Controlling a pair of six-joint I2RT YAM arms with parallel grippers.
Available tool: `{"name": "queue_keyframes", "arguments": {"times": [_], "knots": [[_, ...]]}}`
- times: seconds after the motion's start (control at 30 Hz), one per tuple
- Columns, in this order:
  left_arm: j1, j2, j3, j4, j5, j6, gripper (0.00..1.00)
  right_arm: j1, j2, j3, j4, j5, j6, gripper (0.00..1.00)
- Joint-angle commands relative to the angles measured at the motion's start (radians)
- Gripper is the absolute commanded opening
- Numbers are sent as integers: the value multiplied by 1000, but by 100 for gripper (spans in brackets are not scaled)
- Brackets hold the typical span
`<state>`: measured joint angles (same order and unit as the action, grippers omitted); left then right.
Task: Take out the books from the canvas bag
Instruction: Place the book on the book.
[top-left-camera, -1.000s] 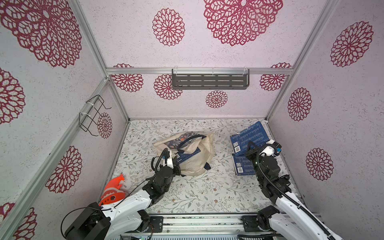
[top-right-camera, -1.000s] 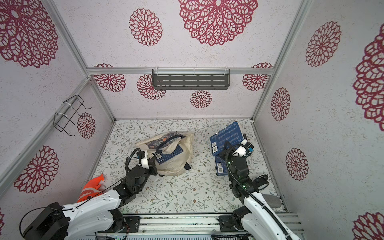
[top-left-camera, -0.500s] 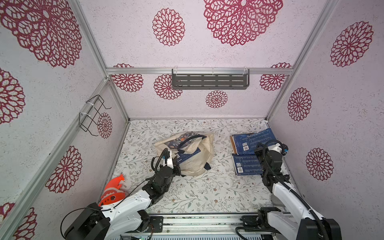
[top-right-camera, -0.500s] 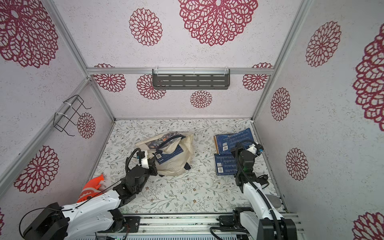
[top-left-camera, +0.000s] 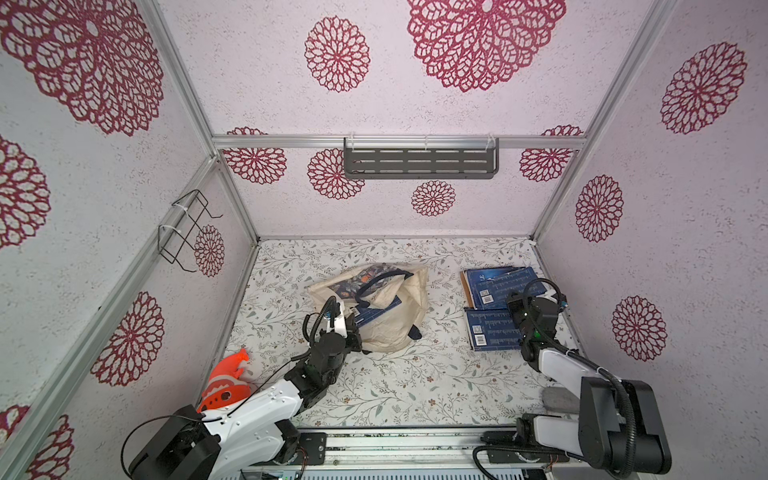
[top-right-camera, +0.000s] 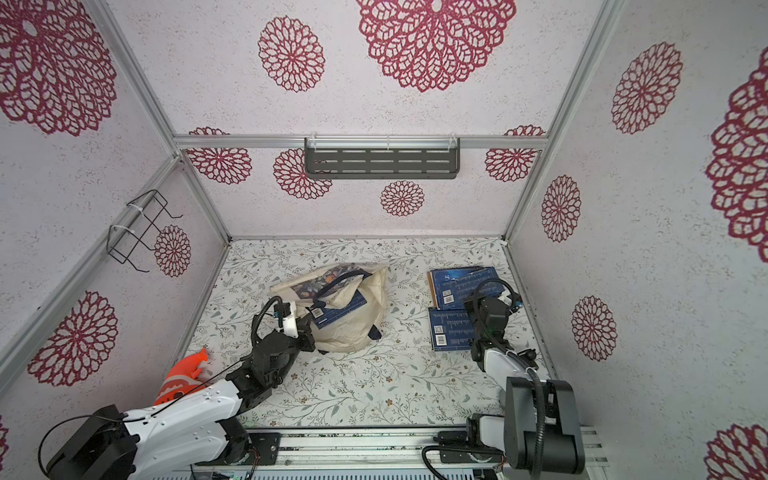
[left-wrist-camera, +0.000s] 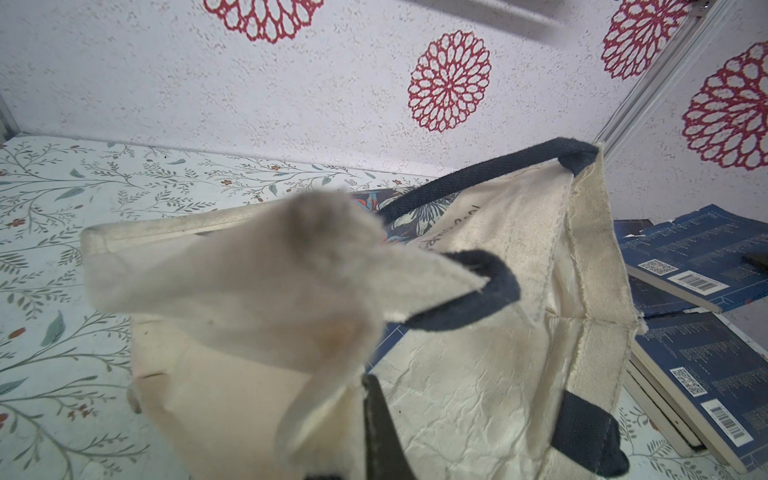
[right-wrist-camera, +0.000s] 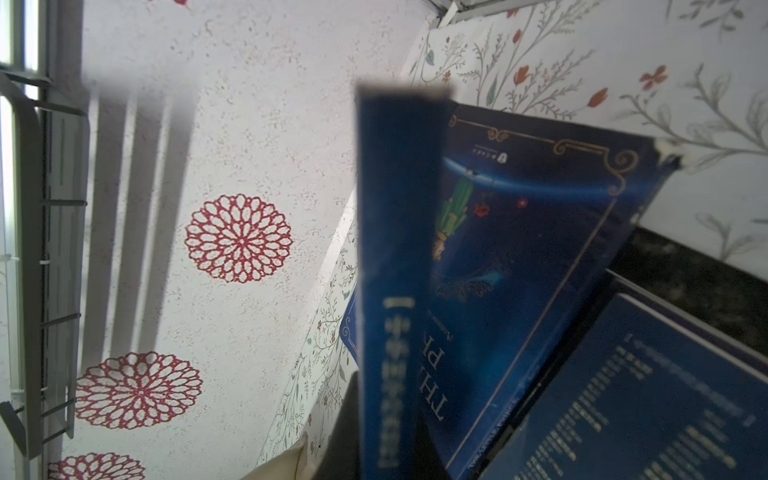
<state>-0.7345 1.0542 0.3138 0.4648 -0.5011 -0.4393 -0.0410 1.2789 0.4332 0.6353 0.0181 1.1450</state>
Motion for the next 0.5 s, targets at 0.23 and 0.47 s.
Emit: {"name": "queue_keyframes", "arguments": {"times": [0.23, 0.47], "knots": [[10, 14, 25, -20, 13, -8, 0, -17, 116, 58, 98, -28, 40, 0], [9, 15, 25, -20, 12, -7, 0, -19, 157, 95, 68, -29, 53, 5]]}}
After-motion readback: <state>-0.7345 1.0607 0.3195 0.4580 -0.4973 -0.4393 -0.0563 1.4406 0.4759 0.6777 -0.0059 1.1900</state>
